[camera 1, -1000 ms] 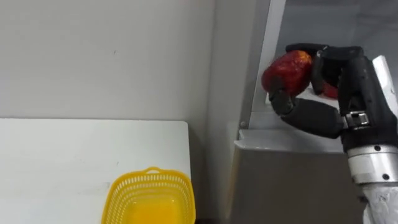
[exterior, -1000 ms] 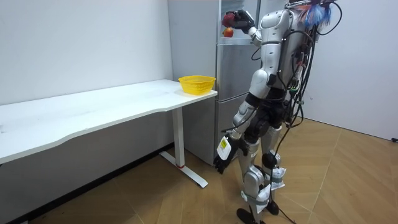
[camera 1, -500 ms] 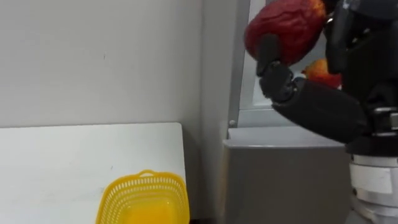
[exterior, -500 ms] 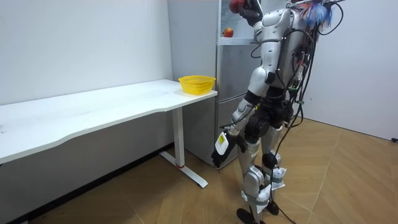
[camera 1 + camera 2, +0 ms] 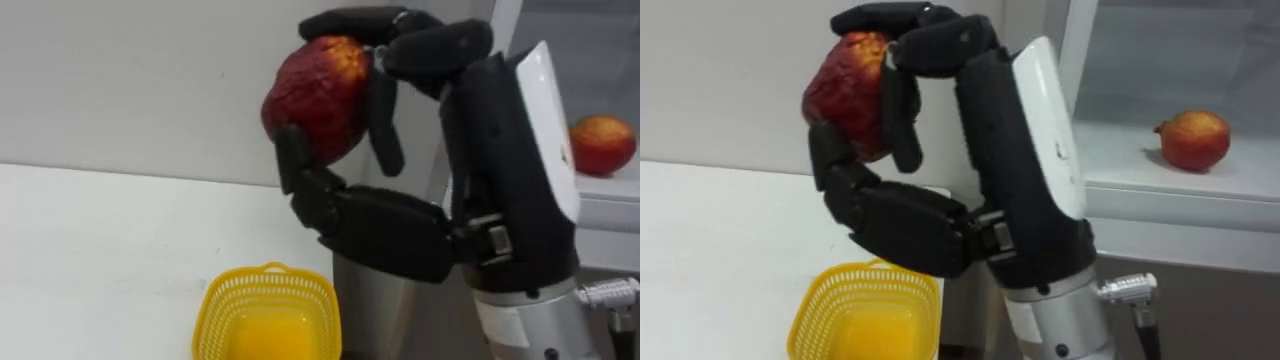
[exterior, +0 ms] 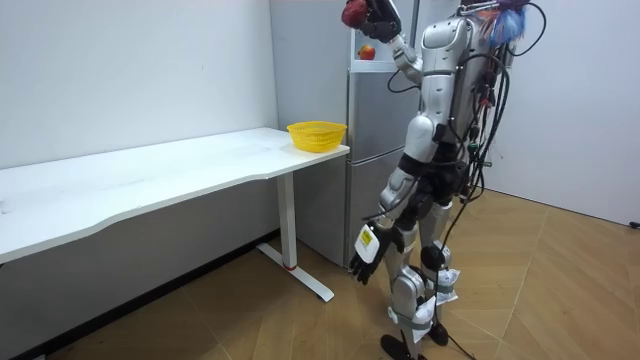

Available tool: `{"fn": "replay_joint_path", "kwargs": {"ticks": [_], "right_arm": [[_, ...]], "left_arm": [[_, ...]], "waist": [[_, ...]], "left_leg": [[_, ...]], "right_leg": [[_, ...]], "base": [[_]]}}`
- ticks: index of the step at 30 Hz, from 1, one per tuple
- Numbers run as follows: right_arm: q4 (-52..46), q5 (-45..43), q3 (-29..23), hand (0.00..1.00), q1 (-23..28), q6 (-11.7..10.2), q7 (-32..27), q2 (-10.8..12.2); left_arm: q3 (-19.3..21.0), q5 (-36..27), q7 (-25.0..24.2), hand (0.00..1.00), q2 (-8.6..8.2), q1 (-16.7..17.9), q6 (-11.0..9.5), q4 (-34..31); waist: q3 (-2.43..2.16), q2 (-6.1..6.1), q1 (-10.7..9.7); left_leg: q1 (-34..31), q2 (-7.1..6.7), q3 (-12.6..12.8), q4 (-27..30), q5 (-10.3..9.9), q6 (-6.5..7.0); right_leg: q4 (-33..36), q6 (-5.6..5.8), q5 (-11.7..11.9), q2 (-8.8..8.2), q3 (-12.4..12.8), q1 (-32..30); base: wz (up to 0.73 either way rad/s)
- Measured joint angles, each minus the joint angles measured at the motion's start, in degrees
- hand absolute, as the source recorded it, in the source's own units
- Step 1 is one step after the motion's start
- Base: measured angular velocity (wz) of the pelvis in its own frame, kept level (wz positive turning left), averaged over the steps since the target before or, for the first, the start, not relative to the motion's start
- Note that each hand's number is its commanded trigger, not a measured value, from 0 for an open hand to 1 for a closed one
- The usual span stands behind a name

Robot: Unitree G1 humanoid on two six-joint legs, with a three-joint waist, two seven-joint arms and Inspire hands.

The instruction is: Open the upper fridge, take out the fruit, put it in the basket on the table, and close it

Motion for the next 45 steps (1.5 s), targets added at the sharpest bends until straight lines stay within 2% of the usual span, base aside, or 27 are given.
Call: {"fn": "replay_joint_path", "kwargs": {"ticks": [2, 4, 9, 11, 15, 19, 24, 36, 45], "right_arm": [[2.32, -0.84, 0.86, 1.00, -0.18, -0.03, 0.59, 0.05], [7.07, -4.30, 2.86, 1.00, -0.55, 0.13, 0.62, -0.04], [16.38, -9.21, 5.16, 1.00, -0.79, 0.88, 1.86, -0.13], [18.27, -10.81, 5.63, 1.00, -0.79, 1.96, 2.71, -0.16], [22.48, -12.63, 5.97, 1.00, -1.54, 1.93, 3.55, -0.05], [28.22, -12.65, 5.98, 1.00, -2.39, 1.92, 3.50, -0.11], [36.74, -12.64, 6.22, 1.00, -2.37, 2.56, 3.24, -0.13], [42.10, -12.81, 6.21, 1.00, -2.37, 3.07, 3.28, -1.69], [44.78, -13.15, 6.22, 1.00, -2.37, 3.17, 4.97, -1.70]], "left_arm": [[0.04, 0.00, -0.30, 0.00, 0.00, -0.08, -0.01, -0.02], [-0.04, 0.04, -0.99, 0.00, -0.01, -0.09, 0.02, -0.66], [-0.01, 0.57, -1.31, 0.00, -0.08, -0.18, 0.09, -1.29], [0.02, 0.68, -2.16, 0.00, -0.12, -0.14, 0.16, -1.29], [0.00, 0.59, -3.02, 0.00, 0.08, 0.39, 0.62, -1.30], [0.03, 0.59, -2.99, 0.00, 0.24, 0.20, 0.70, -1.50], [0.09, 0.54, -1.99, 0.00, 0.42, 0.42, 0.96, -1.49], [0.63, 0.87, -3.07, 0.00, 0.94, 0.48, 0.96, -2.36], [0.59, 1.04, -4.55, 0.00, 1.33, 0.49, 1.11, -2.35]], "waist": [[0.27, -0.31, 1.04], [0.35, -0.44, 1.36], [0.29, -0.54, 3.68], [0.27, -0.57, 3.92], [0.19, -0.70, 4.28], [0.17, -0.74, 5.37], [0.27, -0.66, 5.53], [0.41, -1.00, 5.57], [0.43, -0.97, 5.60]], "left_leg": [[-0.09, -0.05, -0.26, 0.10, 0.01, -0.02], [-0.77, -0.27, -1.45, 0.69, 0.01, -0.02], [-1.75, -0.54, -2.57, 1.05, 0.15, 0.02], [-2.08, -0.73, -3.24, 1.07, 0.27, 0.08], [-2.22, -1.13, -4.35, 1.05, 0.37, 0.20], [-2.15, -1.15, -4.39, 1.04, 0.38, 0.23], [-1.87, -1.21, -4.68, 1.07, 0.48, 0.36], [-2.17, -1.47, -5.09, 1.56, 0.51, 0.37], [-2.24, -1.82, -5.11, 1.70, 0.63, 0.59]], "right_leg": [[-0.01, 0.00, 0.00, 0.02, -0.17, 0.02], [-0.03, 0.01, 0.00, -0.24, -1.31, 0.12], [-0.03, 0.01, -0.01, -0.53, -2.30, -0.39], [-0.06, 0.04, -0.02, -0.71, -2.91, -0.45], [-0.08, 0.10, -0.06, -0.93, -4.41, -0.24], [-0.10, 0.12, -0.07, -1.00, -4.49, -0.13], [-0.17, 0.42, -0.25, -1.35, -5.64, 0.46], [-0.08, 0.63, -0.41, -1.59, -6.11, 0.55], [-0.07, 0.79, -0.52, -1.89, -6.13, 0.59]], "base": [[0.07], [0.24], [0.12], [0.17], [0.13], [0.03], [0.06], [0.01], [0.00]]}}
